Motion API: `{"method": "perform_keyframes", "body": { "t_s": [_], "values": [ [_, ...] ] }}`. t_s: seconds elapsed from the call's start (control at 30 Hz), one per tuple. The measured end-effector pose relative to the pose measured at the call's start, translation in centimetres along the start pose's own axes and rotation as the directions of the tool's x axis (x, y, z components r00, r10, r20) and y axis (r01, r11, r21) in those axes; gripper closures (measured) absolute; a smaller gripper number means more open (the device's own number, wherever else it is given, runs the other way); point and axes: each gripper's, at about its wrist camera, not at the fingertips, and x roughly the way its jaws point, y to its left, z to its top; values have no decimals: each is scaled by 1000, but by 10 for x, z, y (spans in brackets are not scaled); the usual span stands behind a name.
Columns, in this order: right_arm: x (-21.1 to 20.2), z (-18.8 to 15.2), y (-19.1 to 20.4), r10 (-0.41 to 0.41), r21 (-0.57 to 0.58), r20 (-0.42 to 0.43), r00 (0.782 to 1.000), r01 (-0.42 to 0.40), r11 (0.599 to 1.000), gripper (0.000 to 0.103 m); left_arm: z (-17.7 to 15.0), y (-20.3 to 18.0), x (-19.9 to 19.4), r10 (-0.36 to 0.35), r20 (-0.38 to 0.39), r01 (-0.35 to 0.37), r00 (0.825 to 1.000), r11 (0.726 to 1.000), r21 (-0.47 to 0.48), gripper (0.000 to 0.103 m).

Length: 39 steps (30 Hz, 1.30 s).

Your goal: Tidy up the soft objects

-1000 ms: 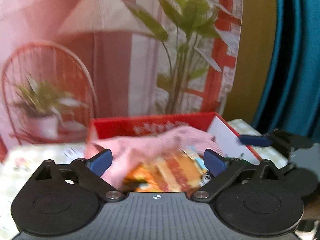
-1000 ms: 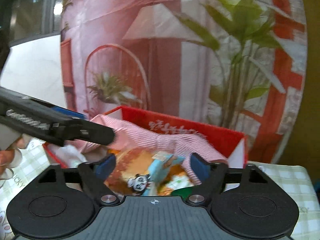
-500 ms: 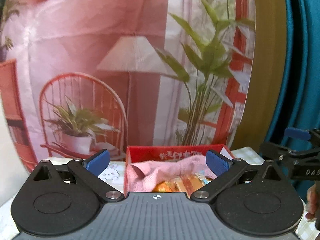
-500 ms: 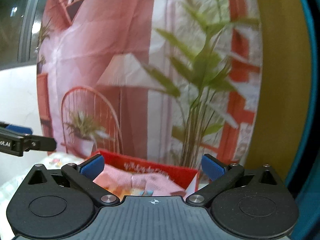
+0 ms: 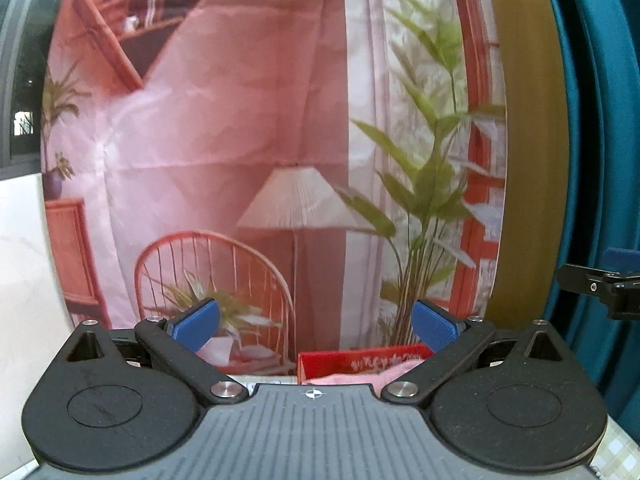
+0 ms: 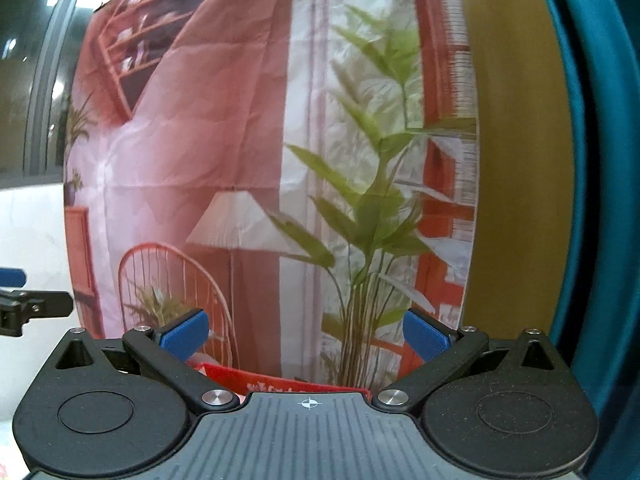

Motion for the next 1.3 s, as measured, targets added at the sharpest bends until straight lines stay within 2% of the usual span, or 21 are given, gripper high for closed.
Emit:
{"method": "perform_keyframes", "body": {
  "t_s": [0.1,0.43,1.3],
  "values": [
    [-8,9,-5,-2,30,3,1000,2,1000,0,6,0,-9,16,16,-16,1000,1000,-4,0],
    [-18,21,-5,-26,12,0,1000,26,1000,0,15,1,-21,55,30,-54,998,998,-23,0],
    [-25,20,-4,-29,6,-6,1000,29,1000,0,11,6,-21,68,9,-68,998,997,-48,0]
  ]
}}
